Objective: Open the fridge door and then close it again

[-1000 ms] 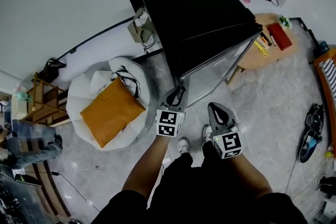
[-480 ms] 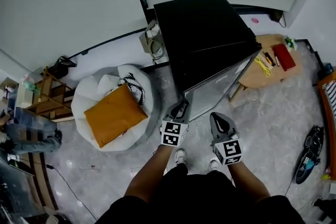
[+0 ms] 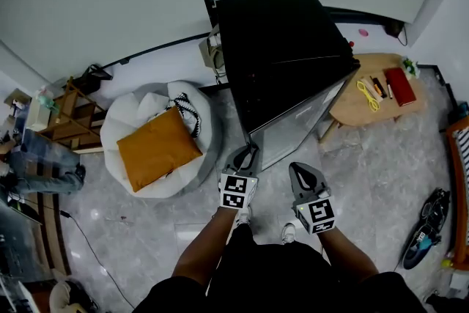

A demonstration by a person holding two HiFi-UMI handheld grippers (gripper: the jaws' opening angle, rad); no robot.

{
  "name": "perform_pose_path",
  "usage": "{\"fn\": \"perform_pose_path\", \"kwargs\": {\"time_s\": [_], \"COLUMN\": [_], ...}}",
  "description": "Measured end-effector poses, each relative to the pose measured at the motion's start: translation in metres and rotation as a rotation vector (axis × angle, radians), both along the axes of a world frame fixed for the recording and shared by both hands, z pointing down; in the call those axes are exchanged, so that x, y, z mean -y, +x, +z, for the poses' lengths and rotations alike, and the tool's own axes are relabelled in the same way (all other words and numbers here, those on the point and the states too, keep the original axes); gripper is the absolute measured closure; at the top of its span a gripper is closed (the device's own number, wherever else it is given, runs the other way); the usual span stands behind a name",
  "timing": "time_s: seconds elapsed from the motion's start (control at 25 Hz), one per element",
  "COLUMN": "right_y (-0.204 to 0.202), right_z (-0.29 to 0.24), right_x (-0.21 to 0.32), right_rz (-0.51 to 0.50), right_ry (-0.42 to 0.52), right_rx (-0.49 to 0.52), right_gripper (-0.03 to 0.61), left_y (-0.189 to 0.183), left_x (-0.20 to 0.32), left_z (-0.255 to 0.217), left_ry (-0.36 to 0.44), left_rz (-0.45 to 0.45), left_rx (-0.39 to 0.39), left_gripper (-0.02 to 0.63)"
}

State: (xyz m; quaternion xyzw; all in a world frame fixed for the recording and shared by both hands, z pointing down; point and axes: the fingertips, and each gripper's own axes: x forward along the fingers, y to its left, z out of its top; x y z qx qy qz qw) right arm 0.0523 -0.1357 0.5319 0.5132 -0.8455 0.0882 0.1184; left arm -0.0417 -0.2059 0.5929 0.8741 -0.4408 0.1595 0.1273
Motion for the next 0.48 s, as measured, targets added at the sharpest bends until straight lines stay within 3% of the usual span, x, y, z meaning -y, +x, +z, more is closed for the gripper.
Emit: {"fn": "perform_pose_path", "kwargs": {"time_s": [0.48], "right_y": [0.024], "right_z": [0.008], "right_x": [-0.023], "right_rz": [-0.057], "right_ry": [0.000], "right_rx": [-0.006], "right_gripper": [0.560], "left_y": [0.014], "left_x": [-0.028], "left_z": [-0.003], "left_ry": [0.013], "left_rz": [-0.082], "left_rx": [-0.002], "left_gripper": [0.529]}}
